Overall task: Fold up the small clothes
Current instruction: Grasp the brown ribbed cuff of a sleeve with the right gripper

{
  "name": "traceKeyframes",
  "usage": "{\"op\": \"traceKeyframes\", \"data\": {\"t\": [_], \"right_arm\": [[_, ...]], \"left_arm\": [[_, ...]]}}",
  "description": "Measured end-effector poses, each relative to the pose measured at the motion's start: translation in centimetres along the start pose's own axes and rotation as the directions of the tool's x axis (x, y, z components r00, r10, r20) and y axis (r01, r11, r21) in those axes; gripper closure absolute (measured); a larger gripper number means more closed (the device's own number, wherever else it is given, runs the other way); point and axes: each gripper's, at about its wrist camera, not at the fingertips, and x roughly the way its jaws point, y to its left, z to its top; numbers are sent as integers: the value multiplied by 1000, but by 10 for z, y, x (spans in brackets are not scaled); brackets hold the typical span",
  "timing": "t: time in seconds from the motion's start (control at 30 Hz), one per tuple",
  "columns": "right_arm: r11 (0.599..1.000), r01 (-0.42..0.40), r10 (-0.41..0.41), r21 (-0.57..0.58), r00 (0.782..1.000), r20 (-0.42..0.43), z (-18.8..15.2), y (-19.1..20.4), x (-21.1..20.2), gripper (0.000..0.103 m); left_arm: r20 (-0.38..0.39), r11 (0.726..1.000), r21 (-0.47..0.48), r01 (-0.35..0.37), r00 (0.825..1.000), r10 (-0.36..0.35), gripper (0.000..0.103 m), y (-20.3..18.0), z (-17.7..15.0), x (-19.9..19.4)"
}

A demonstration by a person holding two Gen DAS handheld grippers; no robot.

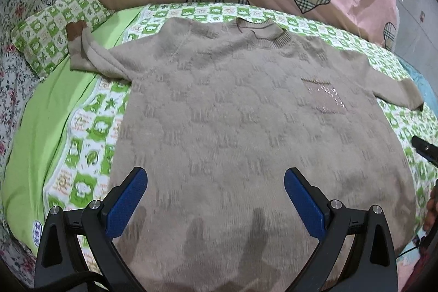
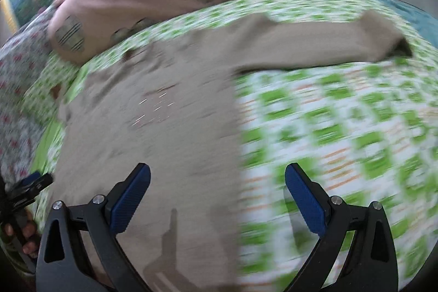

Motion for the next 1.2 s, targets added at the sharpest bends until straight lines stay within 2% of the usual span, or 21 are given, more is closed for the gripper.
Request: {"op": "traceKeyframes", "data": {"t": [0.13, 0.27, 0.37, 0.47, 0.6, 0.67, 0.7, 0.73, 0.77, 0.83, 0.87, 0.9, 0.97, 1.07, 1.13, 1.2], "right_arm": [[988, 90, -93, 123, 996, 13, 22, -58, -9, 4], [964, 89, -102, 251, 994, 40, 47, -114, -15, 4], [927, 67, -91, 368, 995, 50, 69, -159, -9, 4], [878, 10, -61, 479, 994, 90, 91, -202, -3, 4], [739, -128, 21, 662, 986, 167, 114, -258, 16, 5], [703, -135, 8, 698, 983, 182, 122, -274, 24, 12], [673, -127, -9, 729, 984, 180, 127, -286, 30, 21], [657, -128, -16, 743, 983, 183, 129, -292, 33, 36], [652, -124, -23, 748, 983, 183, 133, -297, 36, 45], [665, -98, -47, 740, 984, 173, 142, -302, 40, 80], [677, -92, -53, 731, 983, 173, 145, -299, 41, 86], [709, -86, -63, 700, 981, 184, 150, -288, 38, 91], [761, -81, -66, 644, 978, 200, 158, -266, 36, 93], [850, -120, 4, 512, 975, 222, 172, -206, 39, 95], [877, -173, 85, 448, 974, 210, 176, -165, 49, 95], [881, -244, 178, 406, 965, 195, 178, -122, 64, 95]], "left_arm": [[-5, 1000, 5, -9, 1000, 9, 3, -3, 14, 8], [-10, 1000, 12, -10, 1000, 10, 3, -8, 27, 17], [-26, 1000, 16, -5, 1000, 5, 3, -14, 34, 24], [-32, 1000, 23, -7, 999, 8, 3, -19, 38, 31], [-53, 1000, 26, -14, 998, 15, 3, -22, 39, 41], [-65, 1000, 23, -14, 998, 16, 3, -24, 39, 45], [-70, 1000, 22, -14, 997, 15, 3, -23, 40, 47], [-69, 1000, 20, -13, 997, 14, 3, -23, 40, 47], [-71, 1000, 19, -12, 997, 13, 3, -23, 40, 49], [-67, 1000, 18, -12, 998, 13, 3, -24, 41, 50], [-65, 1000, 18, -11, 998, 12, 3, -24, 41, 51], [-66, 1000, 16, -10, 998, 11, 3, -23, 40, 51], [-66, 1000, 9, -7, 998, 7, 3, -21, 40, 53], [-69, 1000, -8, 1, 998, -2, 3, -15, 38, 54], [-66, 1000, -27, 12, 998, -13, 3, -10, 38, 53], [-59, 999, -45, 17, 998, -20, 3, -4, 38, 51]]}}
